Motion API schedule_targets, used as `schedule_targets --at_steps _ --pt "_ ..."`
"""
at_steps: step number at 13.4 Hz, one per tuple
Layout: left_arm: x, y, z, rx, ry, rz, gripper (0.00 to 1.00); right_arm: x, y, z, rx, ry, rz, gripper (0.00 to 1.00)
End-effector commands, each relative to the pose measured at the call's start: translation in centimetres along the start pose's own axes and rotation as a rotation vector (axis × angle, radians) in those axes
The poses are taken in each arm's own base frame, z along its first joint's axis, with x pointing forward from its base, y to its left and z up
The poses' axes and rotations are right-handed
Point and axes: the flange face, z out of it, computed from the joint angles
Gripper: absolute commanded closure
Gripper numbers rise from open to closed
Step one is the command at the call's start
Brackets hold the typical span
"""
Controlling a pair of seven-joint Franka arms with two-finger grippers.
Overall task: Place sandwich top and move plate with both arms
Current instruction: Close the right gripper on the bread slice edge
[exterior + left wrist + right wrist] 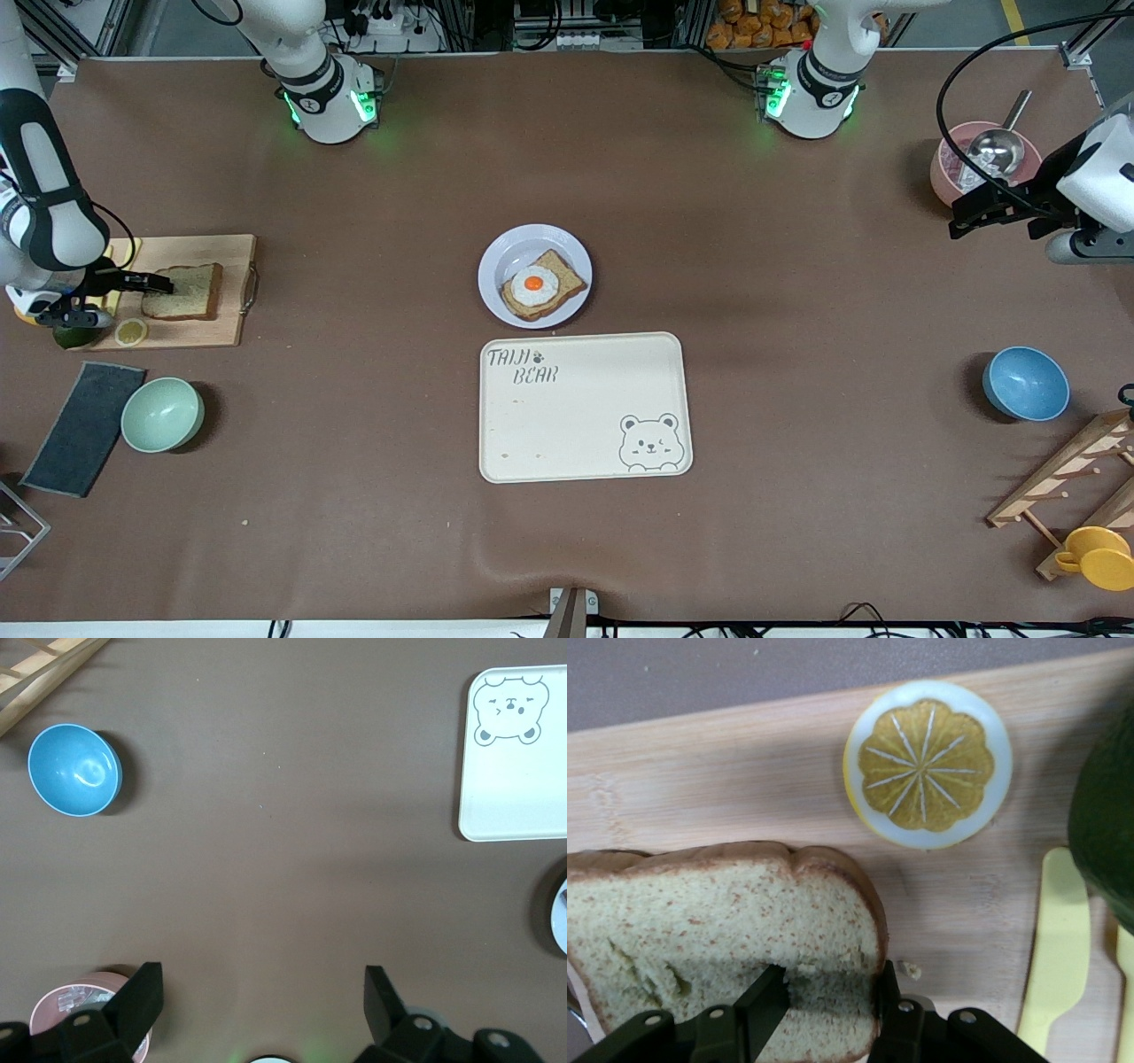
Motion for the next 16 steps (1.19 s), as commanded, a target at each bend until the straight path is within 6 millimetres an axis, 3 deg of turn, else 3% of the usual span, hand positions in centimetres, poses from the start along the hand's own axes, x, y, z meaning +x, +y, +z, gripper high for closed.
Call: schedule_targets --at_steps 1,5,9,14,16 --pt "0.2 0.2 -0.5 -0.016 0.011 -0.017 0.0 -0.5 1.3 0.5 0.006 0.005 -0.018 1.0" --pt "0.2 0.1 -0.5 -0.015 0.011 -0.016 0.0 -0.3 1.2 0.0 0.002 0.014 -0.051 1.0" --pt "0.2 0.0 -0.5 -0.016 0.011 -0.019 0.0 0.2 1.1 -1.8 -0.003 0.019 -0.069 1.0" --pt "0.2 -0.1 -0.6 -0.017 0.014 -0.02 0.0 1.8 0.0 -7.6 0.022 -0.013 -0.124 1.0" --pt "0.2 -0.2 -0.7 -0.017 0.014 -0.02 0.0 2.4 -1.8 -10.4 0.032 -0.016 -0.156 1.0"
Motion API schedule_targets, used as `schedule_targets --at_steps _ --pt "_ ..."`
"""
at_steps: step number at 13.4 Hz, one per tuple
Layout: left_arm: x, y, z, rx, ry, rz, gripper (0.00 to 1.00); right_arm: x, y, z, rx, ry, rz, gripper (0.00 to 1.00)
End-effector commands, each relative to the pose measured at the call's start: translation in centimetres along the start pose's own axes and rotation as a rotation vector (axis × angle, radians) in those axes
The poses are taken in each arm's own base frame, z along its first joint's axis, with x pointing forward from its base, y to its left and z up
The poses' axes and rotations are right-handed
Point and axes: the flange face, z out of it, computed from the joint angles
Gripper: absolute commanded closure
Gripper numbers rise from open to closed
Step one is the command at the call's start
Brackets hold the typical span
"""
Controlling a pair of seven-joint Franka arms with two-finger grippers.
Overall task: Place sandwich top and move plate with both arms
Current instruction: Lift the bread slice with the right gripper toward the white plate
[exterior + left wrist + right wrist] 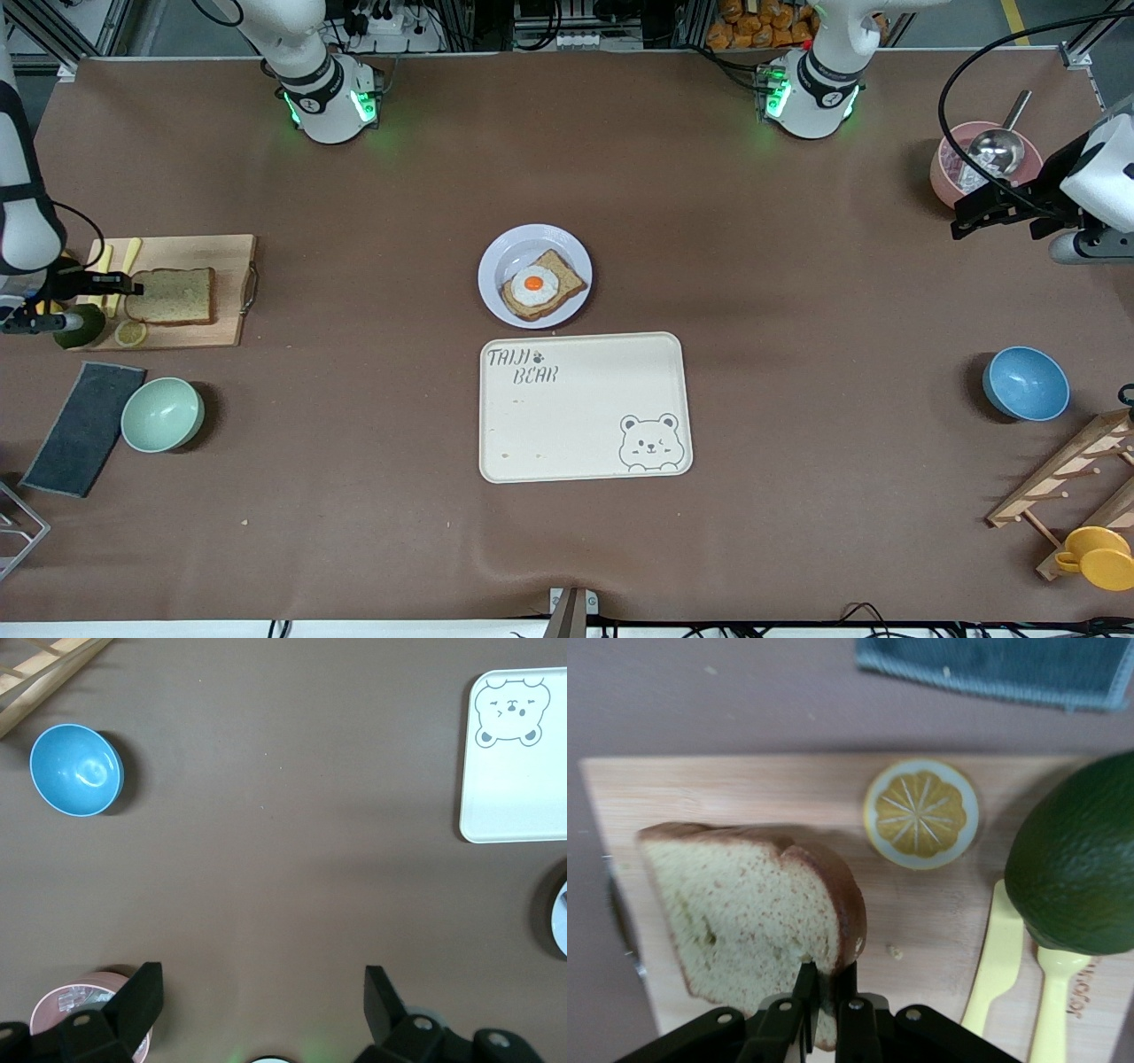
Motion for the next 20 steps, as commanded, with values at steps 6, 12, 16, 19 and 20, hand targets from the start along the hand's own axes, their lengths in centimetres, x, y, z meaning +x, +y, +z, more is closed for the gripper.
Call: schedule_targets --at_steps 6,12,16,19,20 --pt "0.2 0.0 -0.5 -0.024 0.01 -0.015 0.0 4.0 -10.5 -9.1 0.188 -0.027 -0.161 1.0" --pt "0.4 0.1 -0.1 -0.039 0.003 -0.015 0.0 9.7 -28.0 -6.4 0.38 -0.059 -0.386 1.0" --pt "0.8 -0.2 0.7 -0.039 -0.009 -0.02 0.0 12.6 -39.1 -2.0 0.48 -0.054 -0.457 1.0" --pt "0.8 -0.1 0.7 -0.041 -0.007 -0.02 0.0 12.7 -46.4 -0.3 0.475 -0.058 -0.539 1.0" --pt "0.8 -0.1 0.7 -0.041 -0.006 -0.02 0.0 12.7 -48.5 0.5 0.505 -0.058 -0.547 1.0"
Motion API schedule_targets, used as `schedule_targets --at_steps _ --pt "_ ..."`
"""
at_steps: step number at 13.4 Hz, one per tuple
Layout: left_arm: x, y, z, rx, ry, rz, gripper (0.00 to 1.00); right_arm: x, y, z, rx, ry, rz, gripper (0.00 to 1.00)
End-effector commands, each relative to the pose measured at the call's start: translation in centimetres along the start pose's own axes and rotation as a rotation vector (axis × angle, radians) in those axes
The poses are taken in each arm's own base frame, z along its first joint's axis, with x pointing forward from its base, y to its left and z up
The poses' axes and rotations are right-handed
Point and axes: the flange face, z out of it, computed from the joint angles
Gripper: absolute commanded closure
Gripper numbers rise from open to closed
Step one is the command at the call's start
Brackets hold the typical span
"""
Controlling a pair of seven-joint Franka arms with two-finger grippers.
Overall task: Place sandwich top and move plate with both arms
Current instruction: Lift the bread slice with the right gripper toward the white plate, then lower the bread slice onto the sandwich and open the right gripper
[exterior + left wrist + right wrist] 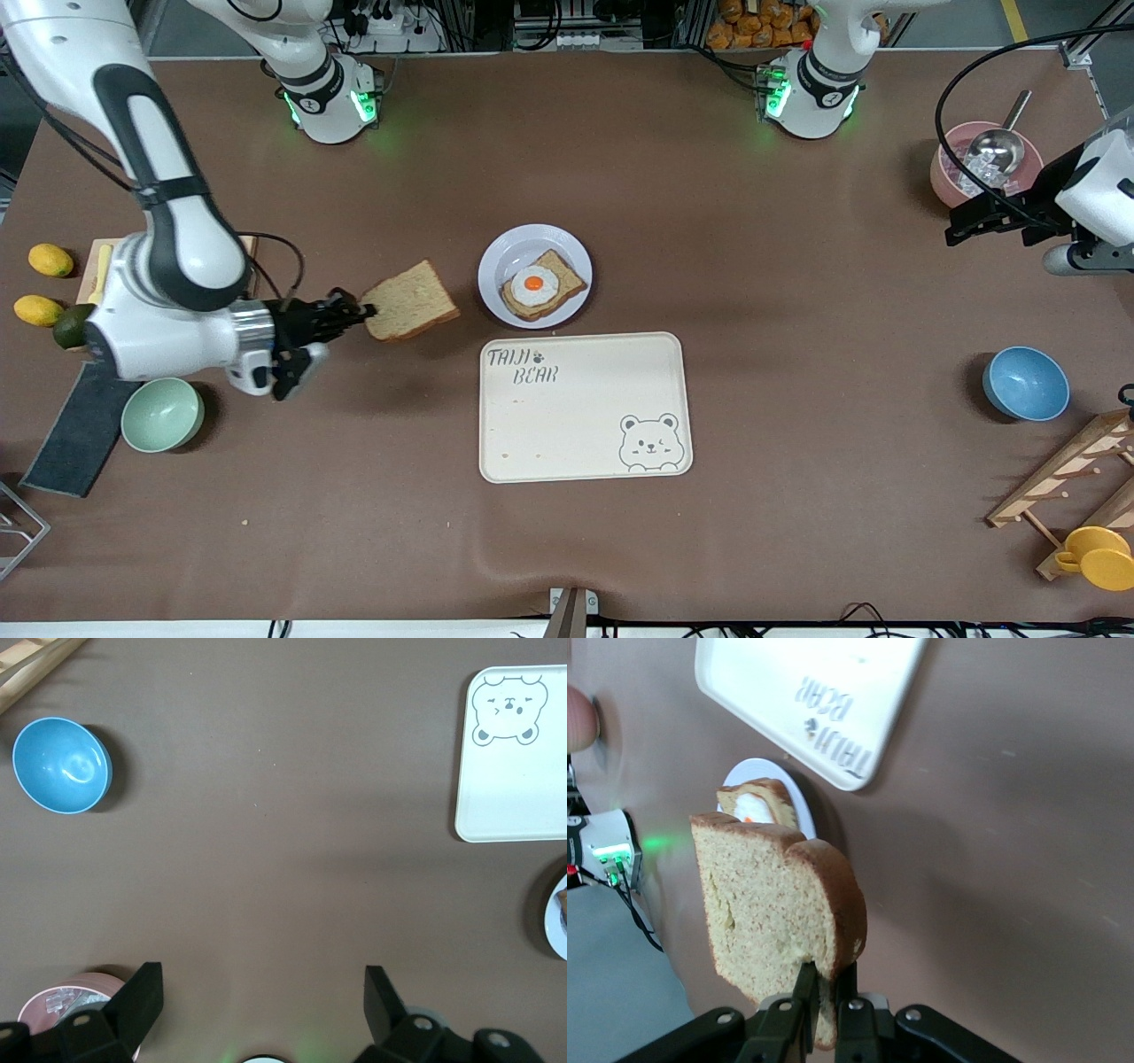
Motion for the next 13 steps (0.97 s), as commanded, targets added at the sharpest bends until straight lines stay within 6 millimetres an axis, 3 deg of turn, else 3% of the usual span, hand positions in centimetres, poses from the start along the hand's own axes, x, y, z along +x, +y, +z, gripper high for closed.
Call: schedule_targets --at_steps 1,2,5,8,10,13 --pt "0.1 0.0 -0.3 -0.021 0.009 -0.014 0.0 2.0 -2.5 3.7 0.059 0.012 -0.017 1.0" --pt "0.1 0.0 -0.3 -0.021 0.009 -0.014 0.0 2.6 -2.8 5.5 0.038 0.021 -0.029 1.0" --pt "-0.1 -1.1 -1.2 -0.038 0.028 -0.029 0.0 3.7 -6.3 10.5 0.009 -0.006 -0.087 1.0" --pt "-0.2 -3.0 -1.2 -0.064 0.028 -0.058 0.0 3.2 -6.3 12.4 0.0 -0.02 -0.083 1.0" --pt "-0.2 -3.0 -1.1 -0.064 0.024 -0.058 0.0 2.8 -6.4 13.9 -0.016 -0.018 -0.08 1.0" --pt "0.0 -2.4 -0.8 -0.063 0.02 -0.046 0.0 3.1 -8.4 16.4 -0.04 -0.004 -0.105 1.0"
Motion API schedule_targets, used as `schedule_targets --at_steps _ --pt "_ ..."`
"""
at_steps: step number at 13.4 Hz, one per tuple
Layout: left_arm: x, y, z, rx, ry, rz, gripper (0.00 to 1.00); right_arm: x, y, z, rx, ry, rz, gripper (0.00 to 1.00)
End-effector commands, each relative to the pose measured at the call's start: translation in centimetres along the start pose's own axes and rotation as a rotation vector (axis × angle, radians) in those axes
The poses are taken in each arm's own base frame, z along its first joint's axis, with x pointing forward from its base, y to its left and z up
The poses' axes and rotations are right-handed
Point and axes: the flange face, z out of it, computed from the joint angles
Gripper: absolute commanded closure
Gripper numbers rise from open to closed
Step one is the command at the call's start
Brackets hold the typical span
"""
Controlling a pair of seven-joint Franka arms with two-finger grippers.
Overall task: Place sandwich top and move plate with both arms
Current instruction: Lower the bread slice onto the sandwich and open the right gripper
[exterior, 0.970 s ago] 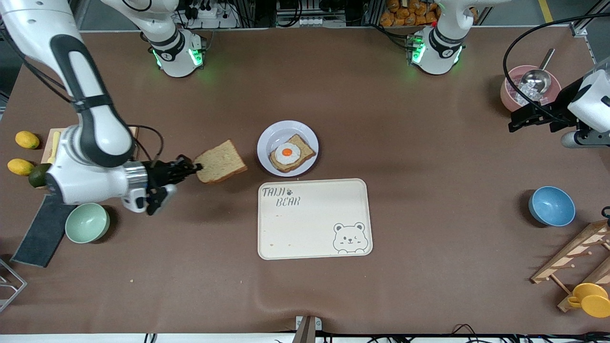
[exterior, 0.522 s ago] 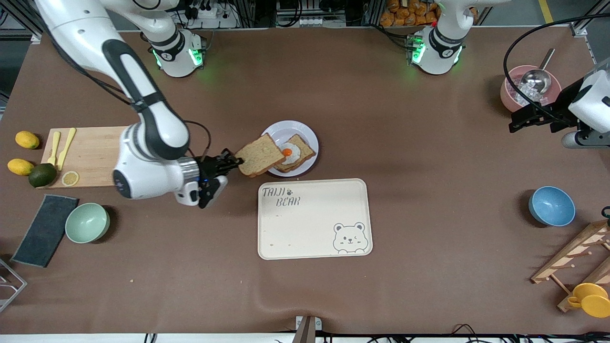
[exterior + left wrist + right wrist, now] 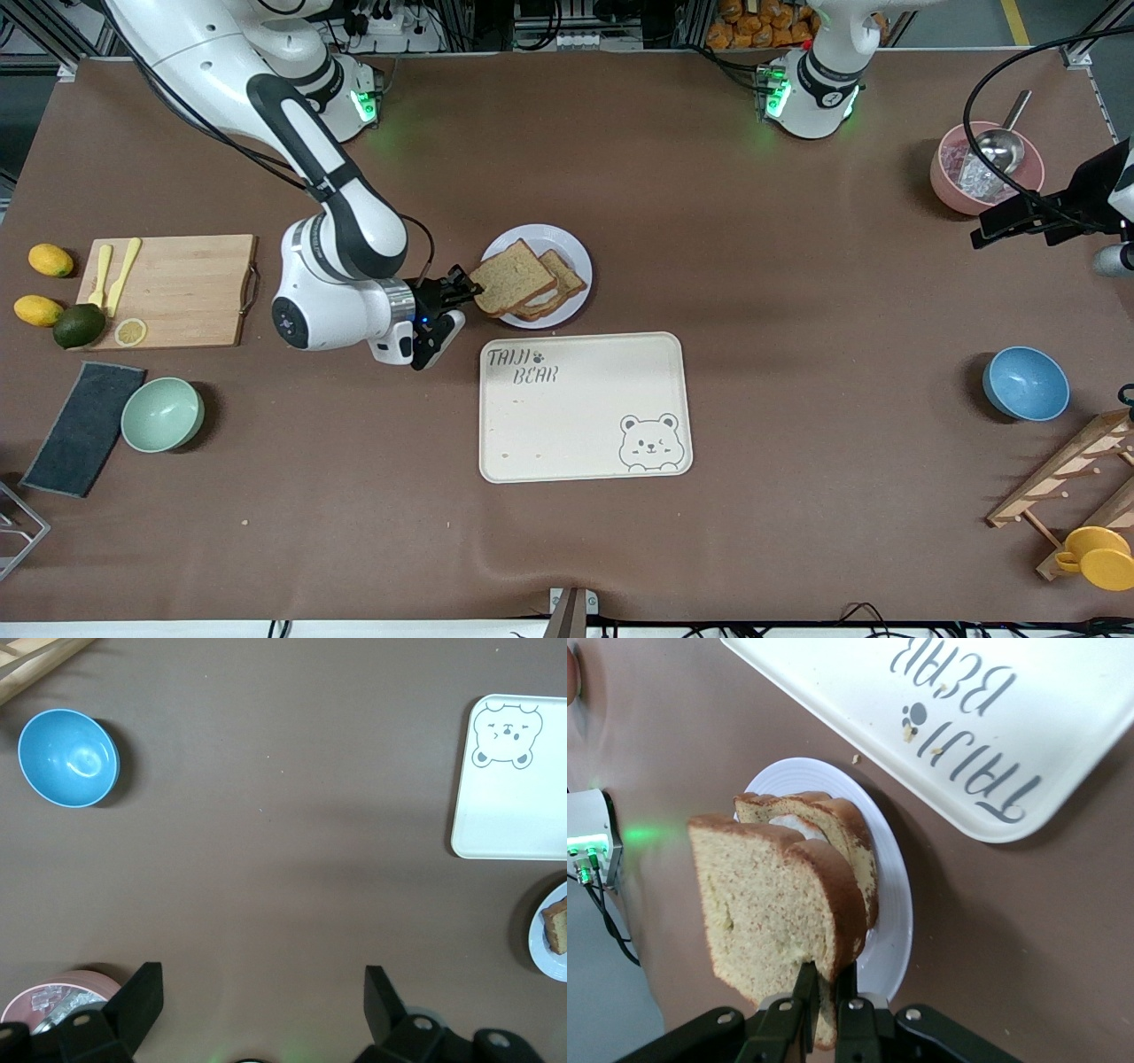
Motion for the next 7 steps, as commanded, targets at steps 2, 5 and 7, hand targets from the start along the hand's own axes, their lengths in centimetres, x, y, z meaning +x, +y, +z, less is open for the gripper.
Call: schedule_targets --at_steps 2,5,7 --pt "-0.1 1.0 -0.1 -0.017 0.002 0.018 0.0 0.5 -2.7 2.4 -0.03 0.024 -0.038 1.0" --pt "-0.1 0.9 0.3 -0.017 -0.005 0.015 0.0 0.8 -3.7 4.4 -0.053 0.022 -0.056 1.0" --pt "-0.1 0.9 0.2 -0.017 -0.004 0.016 0.0 0.6 -3.6 4.9 -0.056 0.021 -0.051 1.0"
